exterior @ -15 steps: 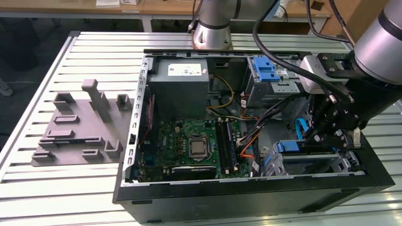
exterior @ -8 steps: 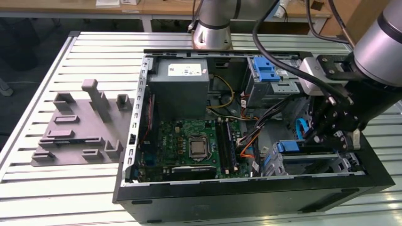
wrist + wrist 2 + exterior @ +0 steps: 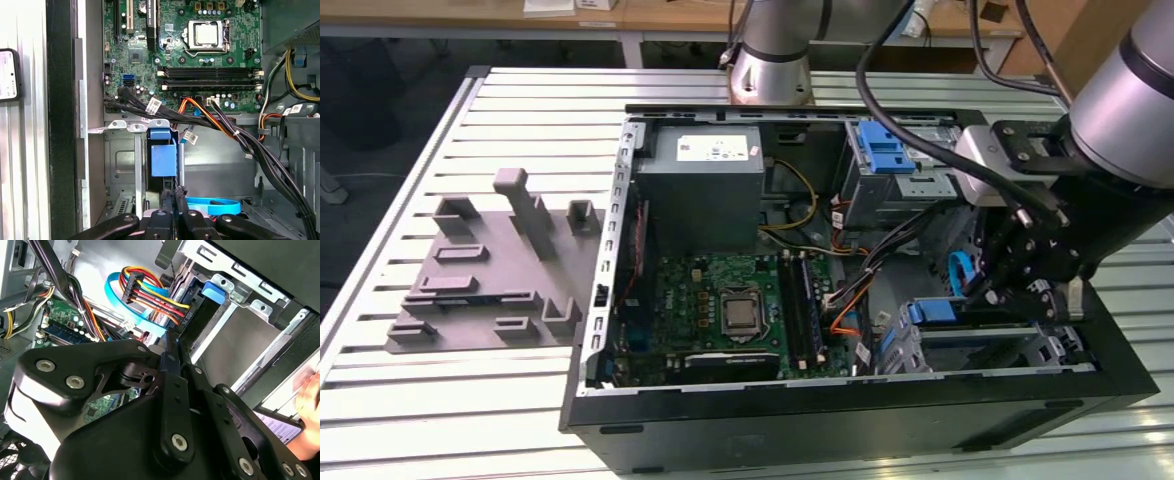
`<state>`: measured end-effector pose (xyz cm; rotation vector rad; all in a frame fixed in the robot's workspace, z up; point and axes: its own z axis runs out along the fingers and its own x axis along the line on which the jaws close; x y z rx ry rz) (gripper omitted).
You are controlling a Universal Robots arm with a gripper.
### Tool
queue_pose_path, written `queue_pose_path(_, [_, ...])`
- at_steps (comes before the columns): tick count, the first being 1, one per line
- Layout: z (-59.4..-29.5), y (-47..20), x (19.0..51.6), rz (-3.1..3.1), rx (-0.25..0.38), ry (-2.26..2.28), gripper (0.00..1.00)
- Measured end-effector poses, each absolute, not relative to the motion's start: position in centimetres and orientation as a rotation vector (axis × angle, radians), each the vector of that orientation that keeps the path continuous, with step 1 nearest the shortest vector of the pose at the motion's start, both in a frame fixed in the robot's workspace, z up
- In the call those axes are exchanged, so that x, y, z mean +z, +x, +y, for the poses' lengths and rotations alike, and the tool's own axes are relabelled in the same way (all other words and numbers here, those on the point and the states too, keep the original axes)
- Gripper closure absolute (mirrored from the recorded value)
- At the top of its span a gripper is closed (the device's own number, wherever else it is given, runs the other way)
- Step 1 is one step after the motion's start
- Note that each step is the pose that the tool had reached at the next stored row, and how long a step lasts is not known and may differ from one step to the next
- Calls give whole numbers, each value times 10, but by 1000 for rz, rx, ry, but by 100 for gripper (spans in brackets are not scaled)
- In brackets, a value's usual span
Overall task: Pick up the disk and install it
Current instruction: 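Insert the second disk wire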
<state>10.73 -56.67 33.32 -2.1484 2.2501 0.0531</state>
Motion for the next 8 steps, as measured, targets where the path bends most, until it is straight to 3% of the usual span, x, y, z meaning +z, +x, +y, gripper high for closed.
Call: queue_pose_path(8, [-567, 107, 332, 2250, 53, -2148, 84])
